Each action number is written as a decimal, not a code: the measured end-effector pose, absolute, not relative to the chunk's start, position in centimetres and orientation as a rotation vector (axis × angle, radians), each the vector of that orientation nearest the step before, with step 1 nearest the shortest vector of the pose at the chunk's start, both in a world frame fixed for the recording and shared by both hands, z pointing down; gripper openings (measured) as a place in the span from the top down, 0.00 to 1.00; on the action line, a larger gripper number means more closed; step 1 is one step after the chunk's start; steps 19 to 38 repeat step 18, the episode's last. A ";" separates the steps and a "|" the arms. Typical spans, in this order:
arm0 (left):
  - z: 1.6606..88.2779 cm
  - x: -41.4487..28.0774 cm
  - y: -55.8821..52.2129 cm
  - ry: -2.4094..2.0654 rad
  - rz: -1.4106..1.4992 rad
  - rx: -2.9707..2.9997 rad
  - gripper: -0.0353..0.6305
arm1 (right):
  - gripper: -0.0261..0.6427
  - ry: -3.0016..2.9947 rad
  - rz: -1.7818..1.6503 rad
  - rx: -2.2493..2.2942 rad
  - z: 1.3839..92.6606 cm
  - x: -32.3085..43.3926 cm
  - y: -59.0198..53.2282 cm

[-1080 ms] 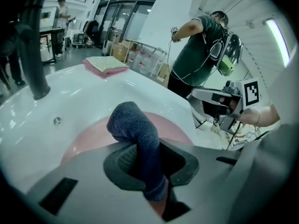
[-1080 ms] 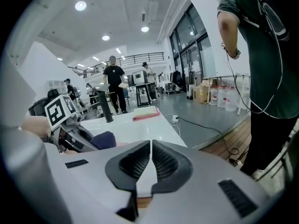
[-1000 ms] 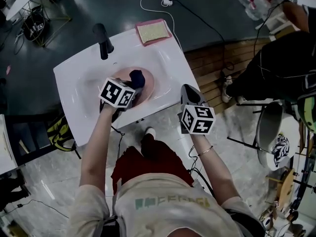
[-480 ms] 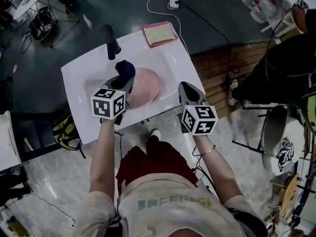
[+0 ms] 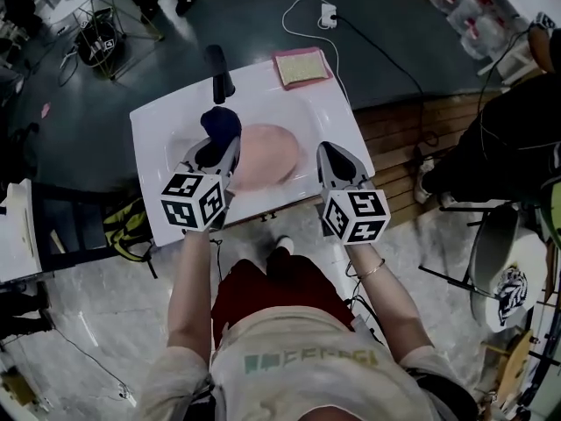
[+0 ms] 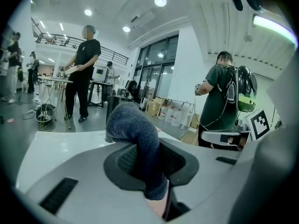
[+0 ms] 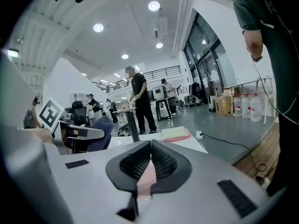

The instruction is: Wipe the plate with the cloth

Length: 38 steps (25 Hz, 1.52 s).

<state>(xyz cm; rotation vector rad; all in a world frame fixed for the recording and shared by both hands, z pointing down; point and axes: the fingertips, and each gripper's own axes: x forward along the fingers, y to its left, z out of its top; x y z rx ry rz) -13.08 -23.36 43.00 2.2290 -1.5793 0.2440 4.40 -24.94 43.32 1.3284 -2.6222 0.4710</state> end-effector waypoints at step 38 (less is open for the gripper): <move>38.5 -15.0 -16.1 -1.801 0.099 2.218 0.83 | 0.91 -2.713 0.428 1.321 39.8 2.1 -20.3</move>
